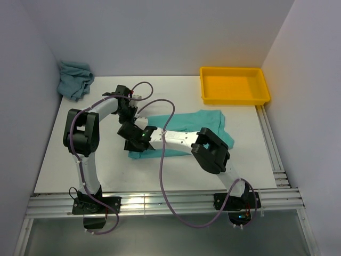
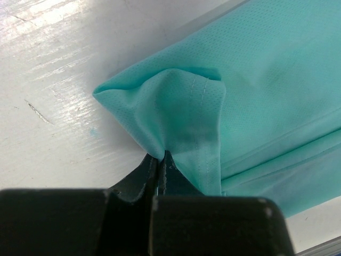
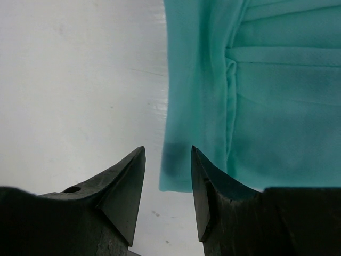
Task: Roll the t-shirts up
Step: Roll the tshirt
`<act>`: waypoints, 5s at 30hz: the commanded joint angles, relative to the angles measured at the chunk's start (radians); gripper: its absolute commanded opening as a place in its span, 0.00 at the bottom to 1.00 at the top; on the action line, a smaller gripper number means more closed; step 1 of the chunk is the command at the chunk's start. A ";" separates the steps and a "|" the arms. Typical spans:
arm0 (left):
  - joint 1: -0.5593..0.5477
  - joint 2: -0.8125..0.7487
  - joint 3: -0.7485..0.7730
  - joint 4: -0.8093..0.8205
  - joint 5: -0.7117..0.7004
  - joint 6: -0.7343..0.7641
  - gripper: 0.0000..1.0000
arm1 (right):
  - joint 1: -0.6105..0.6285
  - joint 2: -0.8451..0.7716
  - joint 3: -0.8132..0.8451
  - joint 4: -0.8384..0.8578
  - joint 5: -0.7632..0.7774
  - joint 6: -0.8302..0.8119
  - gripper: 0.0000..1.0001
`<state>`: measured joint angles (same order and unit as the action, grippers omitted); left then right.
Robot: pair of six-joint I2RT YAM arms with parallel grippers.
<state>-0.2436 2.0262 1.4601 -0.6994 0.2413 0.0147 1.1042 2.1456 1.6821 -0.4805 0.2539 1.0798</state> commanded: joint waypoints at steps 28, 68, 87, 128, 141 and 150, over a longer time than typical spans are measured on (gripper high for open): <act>-0.020 0.012 0.052 -0.020 -0.023 0.002 0.01 | 0.006 -0.036 -0.201 0.202 -0.060 0.043 0.06; 0.199 -0.032 -0.150 -0.061 0.581 0.136 0.41 | -0.141 -0.012 -0.883 1.501 -0.403 0.520 0.00; 0.144 0.028 -0.107 -0.023 0.527 0.070 0.38 | -0.144 -0.016 -0.889 1.475 -0.395 0.520 0.00; -0.034 0.012 0.057 -0.166 0.029 -0.007 0.00 | 0.016 0.051 0.119 -0.084 0.205 -0.029 0.32; -0.060 0.022 0.068 -0.176 0.007 -0.050 0.00 | 0.037 0.106 0.110 -0.133 0.220 -0.027 0.38; -0.068 0.023 0.072 -0.180 -0.003 -0.055 0.00 | 0.059 0.209 0.229 -0.263 0.234 -0.040 0.41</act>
<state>-0.3042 2.0422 1.4929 -0.8631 0.2508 -0.0231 1.1488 2.3054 1.8610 -0.6540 0.4530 1.0485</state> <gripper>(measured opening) 0.075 0.405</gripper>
